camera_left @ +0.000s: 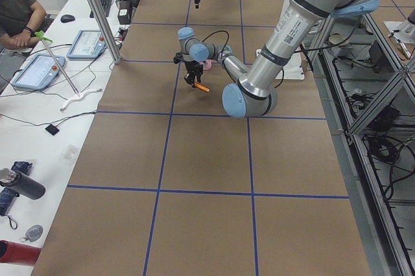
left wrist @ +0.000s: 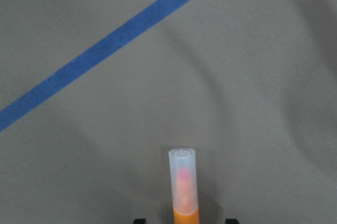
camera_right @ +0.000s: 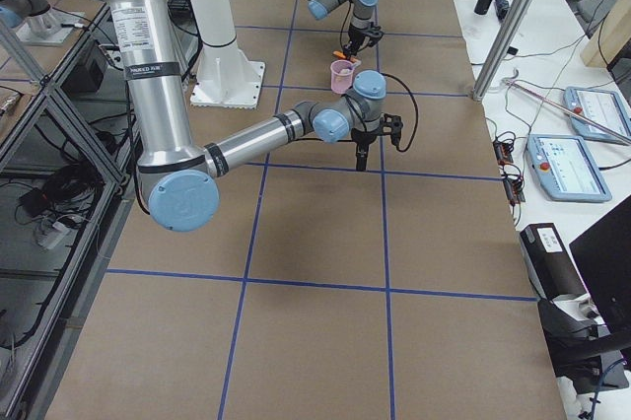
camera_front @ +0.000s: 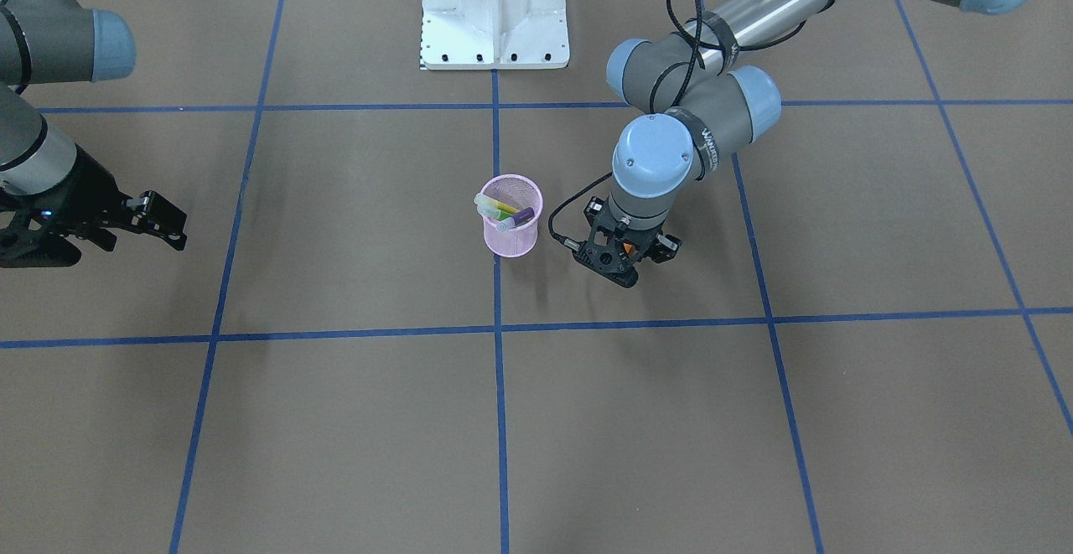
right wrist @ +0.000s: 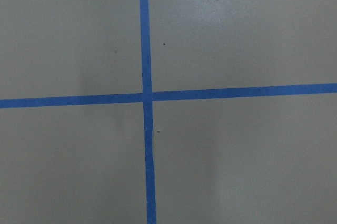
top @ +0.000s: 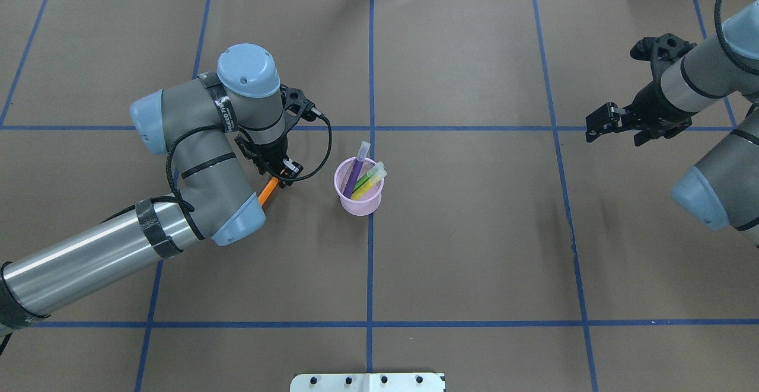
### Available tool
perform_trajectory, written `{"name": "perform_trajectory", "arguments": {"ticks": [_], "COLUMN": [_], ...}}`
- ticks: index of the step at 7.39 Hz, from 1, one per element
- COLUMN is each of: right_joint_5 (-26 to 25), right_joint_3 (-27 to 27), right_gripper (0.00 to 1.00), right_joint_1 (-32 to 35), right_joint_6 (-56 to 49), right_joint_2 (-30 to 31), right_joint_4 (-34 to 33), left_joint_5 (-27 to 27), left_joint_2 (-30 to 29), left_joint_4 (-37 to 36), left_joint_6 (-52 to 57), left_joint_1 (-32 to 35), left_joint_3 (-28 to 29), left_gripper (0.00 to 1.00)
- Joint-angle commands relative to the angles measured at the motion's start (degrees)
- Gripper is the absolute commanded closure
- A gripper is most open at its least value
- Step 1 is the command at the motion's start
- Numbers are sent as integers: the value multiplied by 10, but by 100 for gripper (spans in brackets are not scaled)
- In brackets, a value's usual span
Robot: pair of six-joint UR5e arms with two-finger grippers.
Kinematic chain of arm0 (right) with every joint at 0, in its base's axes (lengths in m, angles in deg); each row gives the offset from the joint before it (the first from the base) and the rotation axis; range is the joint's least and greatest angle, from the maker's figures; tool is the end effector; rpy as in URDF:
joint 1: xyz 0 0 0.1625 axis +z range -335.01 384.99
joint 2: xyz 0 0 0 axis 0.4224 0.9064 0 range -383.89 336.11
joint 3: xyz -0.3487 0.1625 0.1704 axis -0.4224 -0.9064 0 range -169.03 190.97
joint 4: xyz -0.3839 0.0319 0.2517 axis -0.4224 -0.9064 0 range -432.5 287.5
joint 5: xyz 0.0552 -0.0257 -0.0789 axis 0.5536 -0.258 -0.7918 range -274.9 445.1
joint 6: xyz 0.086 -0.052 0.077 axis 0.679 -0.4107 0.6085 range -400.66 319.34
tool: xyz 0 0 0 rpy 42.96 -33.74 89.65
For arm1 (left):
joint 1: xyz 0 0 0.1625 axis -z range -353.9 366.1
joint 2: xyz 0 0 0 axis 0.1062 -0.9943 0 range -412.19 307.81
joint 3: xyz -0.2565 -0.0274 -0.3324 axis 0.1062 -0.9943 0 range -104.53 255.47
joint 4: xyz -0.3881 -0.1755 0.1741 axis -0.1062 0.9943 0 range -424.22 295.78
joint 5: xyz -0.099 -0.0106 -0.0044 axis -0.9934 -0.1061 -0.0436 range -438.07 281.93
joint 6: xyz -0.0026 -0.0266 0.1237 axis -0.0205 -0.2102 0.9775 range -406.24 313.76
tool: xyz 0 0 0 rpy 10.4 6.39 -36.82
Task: Collect pens into pen holder
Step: 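Close the left gripper on the orange marker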
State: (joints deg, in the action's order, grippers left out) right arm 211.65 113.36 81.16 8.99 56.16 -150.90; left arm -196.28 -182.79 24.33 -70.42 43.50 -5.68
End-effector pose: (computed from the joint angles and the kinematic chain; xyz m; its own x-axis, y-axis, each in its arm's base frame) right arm -0.2969 -0.5469 0.4381 0.6642 0.0567 0.7454 -0.0685 0.9975 -0.0149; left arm 0.5835 -0.5386 0.2962 0.5964 0.5560 -0.5790 -0.4841 0.8245 0.2931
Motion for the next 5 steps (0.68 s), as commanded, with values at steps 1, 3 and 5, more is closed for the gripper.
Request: {"name": "perform_trajectory", "arguments": {"ticks": [1, 3, 5], "right_joint_5": [0, 1, 0], "right_joint_3": [0, 0, 0], "right_gripper": [2, 2, 2], "right_joint_1": [0, 0, 0], "right_joint_6": [0, 1, 1], "right_joint_2": [-2, -3, -3], "right_joint_4": [0, -1, -1], "left_joint_5": [0, 0, 0], "left_joint_2": [1, 2, 3], "left_joint_4": [0, 0, 0], "left_joint_6": [0, 0, 0], "left_joint_1": [0, 0, 0], "left_joint_3": [0, 0, 0], "left_gripper": [53, 53, 85]}}
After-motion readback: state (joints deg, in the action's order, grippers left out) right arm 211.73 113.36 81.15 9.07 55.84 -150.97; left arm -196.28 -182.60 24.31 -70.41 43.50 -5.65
